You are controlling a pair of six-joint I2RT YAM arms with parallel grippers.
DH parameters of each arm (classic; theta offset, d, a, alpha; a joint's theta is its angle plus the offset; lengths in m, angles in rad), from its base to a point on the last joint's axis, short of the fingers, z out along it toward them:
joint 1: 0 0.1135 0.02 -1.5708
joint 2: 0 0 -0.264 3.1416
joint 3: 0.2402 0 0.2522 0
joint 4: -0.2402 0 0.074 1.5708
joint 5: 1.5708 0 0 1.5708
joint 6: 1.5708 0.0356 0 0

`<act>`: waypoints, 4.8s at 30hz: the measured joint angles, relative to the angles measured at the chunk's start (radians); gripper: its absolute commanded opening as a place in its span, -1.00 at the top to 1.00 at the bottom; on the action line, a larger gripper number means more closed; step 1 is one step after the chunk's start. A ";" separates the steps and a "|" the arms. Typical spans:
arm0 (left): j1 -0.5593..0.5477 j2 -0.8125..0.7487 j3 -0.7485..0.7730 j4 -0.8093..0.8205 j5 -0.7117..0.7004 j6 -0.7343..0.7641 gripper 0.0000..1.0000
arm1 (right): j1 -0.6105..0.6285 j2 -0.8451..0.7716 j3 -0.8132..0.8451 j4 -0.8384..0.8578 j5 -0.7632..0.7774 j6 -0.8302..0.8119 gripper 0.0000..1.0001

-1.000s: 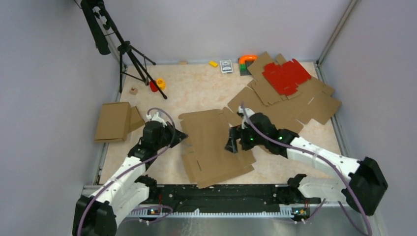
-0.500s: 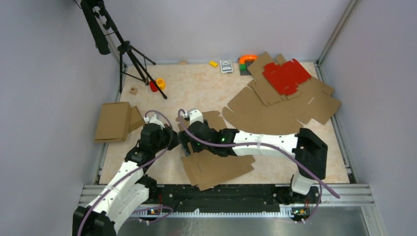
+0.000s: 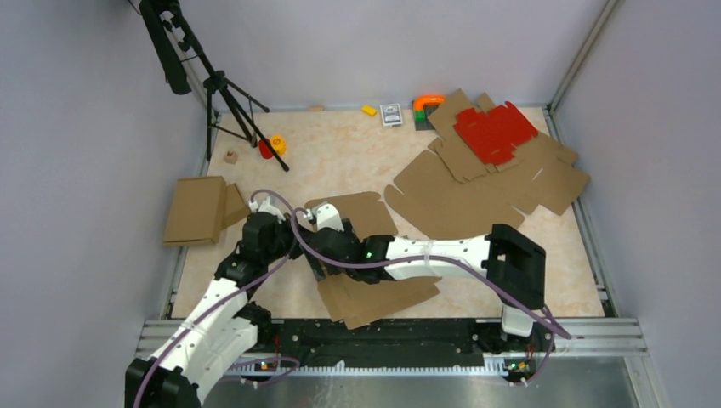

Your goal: Fold the paper box

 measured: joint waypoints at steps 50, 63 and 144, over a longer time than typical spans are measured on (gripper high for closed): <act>0.000 0.546 0.036 0.214 0.057 0.038 0.46 | -0.253 -0.349 -0.593 0.121 -0.242 0.158 -0.22; 0.000 0.561 0.066 0.282 0.119 0.034 1.00 | -0.252 -0.274 -0.542 0.130 -0.325 0.132 -0.52; 0.028 0.347 0.071 -0.008 0.012 0.091 0.95 | -0.113 0.057 -0.192 0.040 -0.100 0.051 -0.08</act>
